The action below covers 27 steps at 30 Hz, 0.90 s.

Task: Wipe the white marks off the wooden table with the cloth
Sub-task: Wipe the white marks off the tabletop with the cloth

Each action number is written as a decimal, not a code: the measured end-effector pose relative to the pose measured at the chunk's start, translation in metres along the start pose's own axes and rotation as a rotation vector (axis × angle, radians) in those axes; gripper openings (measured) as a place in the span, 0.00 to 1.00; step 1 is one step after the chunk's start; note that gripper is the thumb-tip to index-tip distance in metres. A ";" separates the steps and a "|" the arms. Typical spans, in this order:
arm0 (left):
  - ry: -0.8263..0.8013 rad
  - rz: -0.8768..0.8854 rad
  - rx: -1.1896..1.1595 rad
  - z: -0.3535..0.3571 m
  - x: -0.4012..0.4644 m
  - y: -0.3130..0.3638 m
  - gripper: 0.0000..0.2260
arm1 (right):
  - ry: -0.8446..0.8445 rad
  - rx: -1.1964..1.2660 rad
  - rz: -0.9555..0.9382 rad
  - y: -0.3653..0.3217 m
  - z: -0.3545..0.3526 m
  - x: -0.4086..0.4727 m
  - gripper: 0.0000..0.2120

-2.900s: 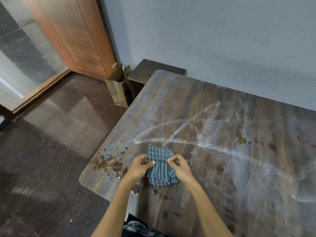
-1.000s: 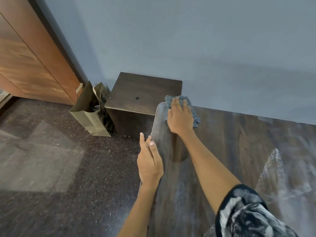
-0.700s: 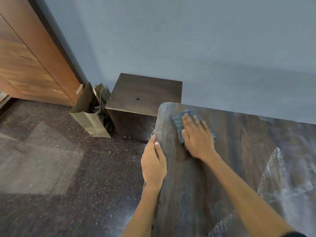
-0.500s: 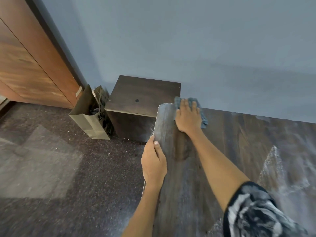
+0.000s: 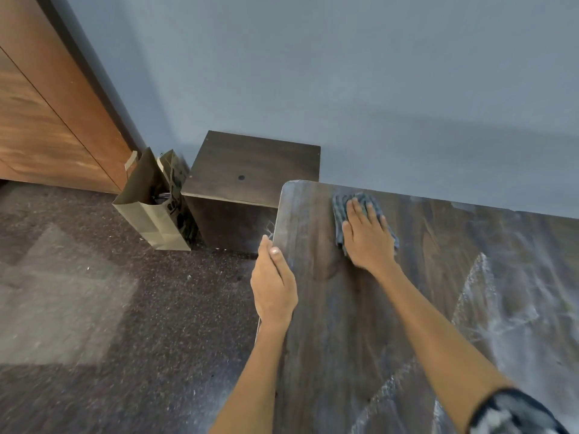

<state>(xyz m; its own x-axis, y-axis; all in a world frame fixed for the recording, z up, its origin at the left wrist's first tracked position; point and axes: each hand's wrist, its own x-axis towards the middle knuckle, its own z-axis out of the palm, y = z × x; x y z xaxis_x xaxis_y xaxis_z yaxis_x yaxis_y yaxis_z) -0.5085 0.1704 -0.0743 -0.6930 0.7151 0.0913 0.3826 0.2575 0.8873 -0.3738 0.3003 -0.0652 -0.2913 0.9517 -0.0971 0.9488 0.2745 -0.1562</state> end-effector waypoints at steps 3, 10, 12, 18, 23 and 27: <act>-0.011 -0.004 0.001 -0.002 0.000 -0.001 0.22 | -0.005 0.051 0.081 -0.029 0.001 0.025 0.26; -0.039 -0.012 0.004 -0.003 0.000 -0.007 0.24 | -0.065 0.093 -0.433 -0.075 0.019 -0.036 0.23; -0.020 -0.047 -0.031 -0.007 -0.004 -0.008 0.21 | -0.107 0.173 -0.518 -0.057 0.017 -0.064 0.22; -0.034 -0.092 -0.108 -0.027 -0.025 -0.016 0.19 | -0.047 0.172 -0.284 0.010 0.005 -0.077 0.21; -0.008 -0.179 -0.110 -0.040 -0.046 -0.021 0.20 | -0.023 0.213 0.012 -0.038 0.007 -0.058 0.22; 0.009 -0.195 -0.165 -0.054 -0.056 -0.010 0.17 | -0.129 0.275 -0.200 -0.073 0.016 -0.102 0.22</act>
<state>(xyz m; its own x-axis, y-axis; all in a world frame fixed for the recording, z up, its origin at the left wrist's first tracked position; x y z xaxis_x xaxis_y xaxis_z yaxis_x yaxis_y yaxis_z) -0.5064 0.0929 -0.0640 -0.7496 0.6563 -0.0855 0.1371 0.2803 0.9501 -0.4152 0.1806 -0.0596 -0.4975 0.8529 -0.1584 0.8083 0.3894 -0.4417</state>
